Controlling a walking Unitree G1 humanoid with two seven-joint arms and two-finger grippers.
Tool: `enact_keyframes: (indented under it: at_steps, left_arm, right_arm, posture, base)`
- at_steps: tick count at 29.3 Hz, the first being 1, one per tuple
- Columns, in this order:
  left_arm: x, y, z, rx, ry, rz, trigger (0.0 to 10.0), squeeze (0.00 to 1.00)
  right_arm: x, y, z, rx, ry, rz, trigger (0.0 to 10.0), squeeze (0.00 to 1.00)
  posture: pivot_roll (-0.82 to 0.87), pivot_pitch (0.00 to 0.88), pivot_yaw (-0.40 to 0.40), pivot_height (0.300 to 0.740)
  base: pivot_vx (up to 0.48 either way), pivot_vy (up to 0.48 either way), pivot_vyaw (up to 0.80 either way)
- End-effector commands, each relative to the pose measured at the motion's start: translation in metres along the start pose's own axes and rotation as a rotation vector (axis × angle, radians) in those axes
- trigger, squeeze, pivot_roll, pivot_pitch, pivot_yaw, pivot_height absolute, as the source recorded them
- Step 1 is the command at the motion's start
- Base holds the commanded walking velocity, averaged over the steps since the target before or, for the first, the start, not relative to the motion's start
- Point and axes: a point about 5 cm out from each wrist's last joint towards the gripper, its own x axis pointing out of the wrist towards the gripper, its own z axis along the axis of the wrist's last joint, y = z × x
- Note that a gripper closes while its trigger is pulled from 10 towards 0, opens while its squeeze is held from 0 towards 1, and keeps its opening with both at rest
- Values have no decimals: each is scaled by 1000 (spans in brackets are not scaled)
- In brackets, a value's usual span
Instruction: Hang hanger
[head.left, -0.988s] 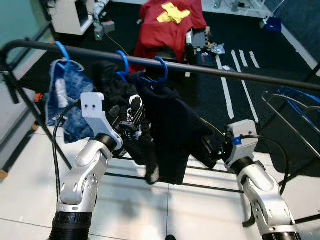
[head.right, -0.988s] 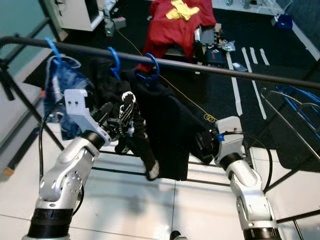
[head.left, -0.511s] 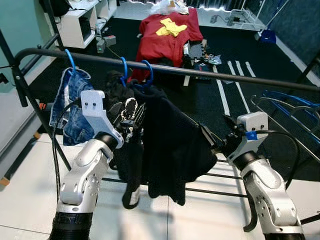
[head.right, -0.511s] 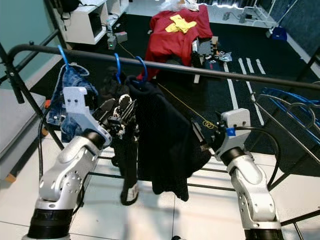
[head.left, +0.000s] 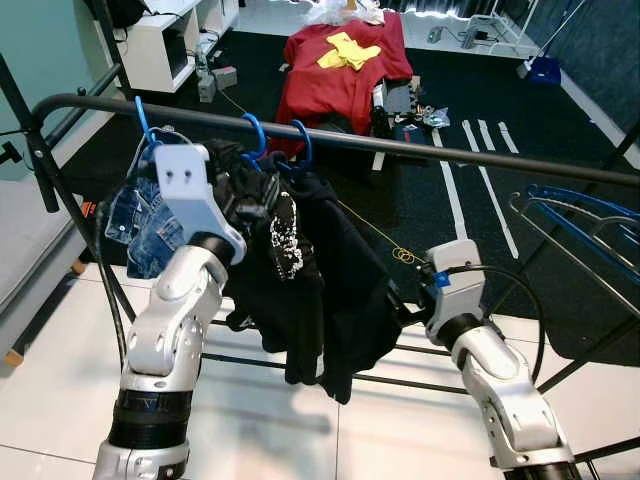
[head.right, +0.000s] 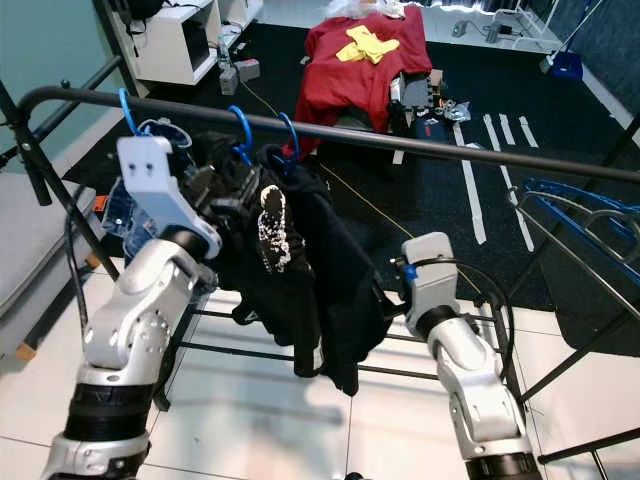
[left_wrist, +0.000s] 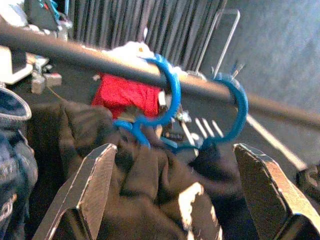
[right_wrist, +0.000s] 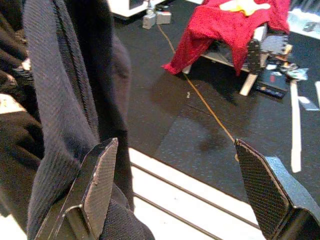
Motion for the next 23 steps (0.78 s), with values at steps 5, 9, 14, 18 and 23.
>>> enact_keyframes:
  at_steps: [5,9,14,18,23]
  left_arm:
    - [3,-14,1,-59,-32,-40,10000,0]
    - [6,-19,-15,-41,36,-31,10000,0]
    - [14,-15,-42,50,146,87,10000,0]
    - [20,-9,-51,93,176,158,10000,0]
    - [31,5,-56,198,209,238,10000,0]
  right_arm:
    - [0,9,-4,14,14,13,10000,0]
    - [2,10,-4,5,13,10,10000,0]
    - [2,12,-3,-3,14,6,10000,0]
    - [1,11,-2,-5,9,-7,10000,0]
    - [-6,-10,3,21,-2,-91,10000,0]
  posture:
    - [-34,124,-23,740]
    - [-36,121,-20,740]
    - [-42,115,-13,740]
    - [-46,111,-5,740]
    - [-85,104,30,740]
  base:
    - [0,0,0]
    - [0,0,0]
    - [0,0,0]
    - [0,0,0]
    - [0,0,-587]
